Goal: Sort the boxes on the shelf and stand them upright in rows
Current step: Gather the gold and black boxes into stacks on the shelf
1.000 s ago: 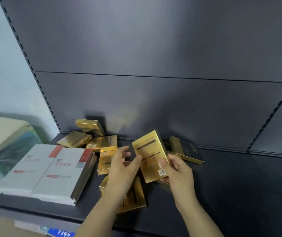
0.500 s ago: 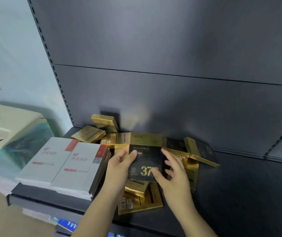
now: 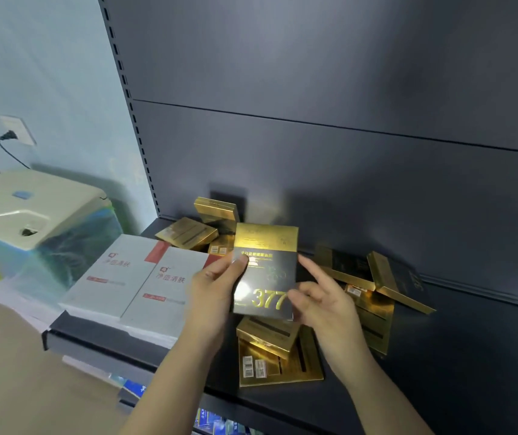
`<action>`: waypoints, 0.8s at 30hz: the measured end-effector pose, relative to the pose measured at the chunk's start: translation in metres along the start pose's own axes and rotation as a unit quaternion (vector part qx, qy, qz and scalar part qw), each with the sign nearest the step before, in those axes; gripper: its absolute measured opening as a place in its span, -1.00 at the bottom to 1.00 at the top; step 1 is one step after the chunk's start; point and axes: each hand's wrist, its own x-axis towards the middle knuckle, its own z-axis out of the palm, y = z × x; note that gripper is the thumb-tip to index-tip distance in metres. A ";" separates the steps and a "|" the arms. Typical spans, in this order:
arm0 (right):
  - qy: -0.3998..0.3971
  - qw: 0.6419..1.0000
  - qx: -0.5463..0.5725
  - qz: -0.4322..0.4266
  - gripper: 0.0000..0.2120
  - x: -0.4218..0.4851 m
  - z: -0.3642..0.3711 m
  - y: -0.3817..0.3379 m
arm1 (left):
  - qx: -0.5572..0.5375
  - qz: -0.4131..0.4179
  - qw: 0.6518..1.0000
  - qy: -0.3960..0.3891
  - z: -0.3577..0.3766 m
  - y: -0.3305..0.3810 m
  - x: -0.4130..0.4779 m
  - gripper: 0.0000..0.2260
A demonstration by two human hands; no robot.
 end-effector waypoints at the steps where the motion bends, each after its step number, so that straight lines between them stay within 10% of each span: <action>1: -0.016 0.999 -0.035 -0.009 -0.50 0.001 -0.005 0.001 | 0.001 0.001 1.000 0.014 -0.005 0.002 0.002 -0.76; 5: -0.140 0.927 -0.348 0.019 -0.33 0.002 -0.016 0.012 | 0.006 0.005 0.997 0.074 -0.027 0.005 0.012 -0.77; 11: -0.226 0.823 -0.520 -0.009 -0.06 0.005 0.002 0.038 | 0.008 -0.004 0.996 0.084 -0.030 -0.004 0.016 -0.76; 17: -0.065 0.881 -0.453 -0.118 -0.52 0.009 -0.012 0.041 | 0.002 -0.013 0.998 0.065 -0.031 -0.003 0.019 -0.69; 24: 0.102 0.992 -0.076 0.007 -0.89 0.021 -0.032 -0.003 | -0.041 0.011 0.998 0.055 -0.033 0.002 0.023 -0.82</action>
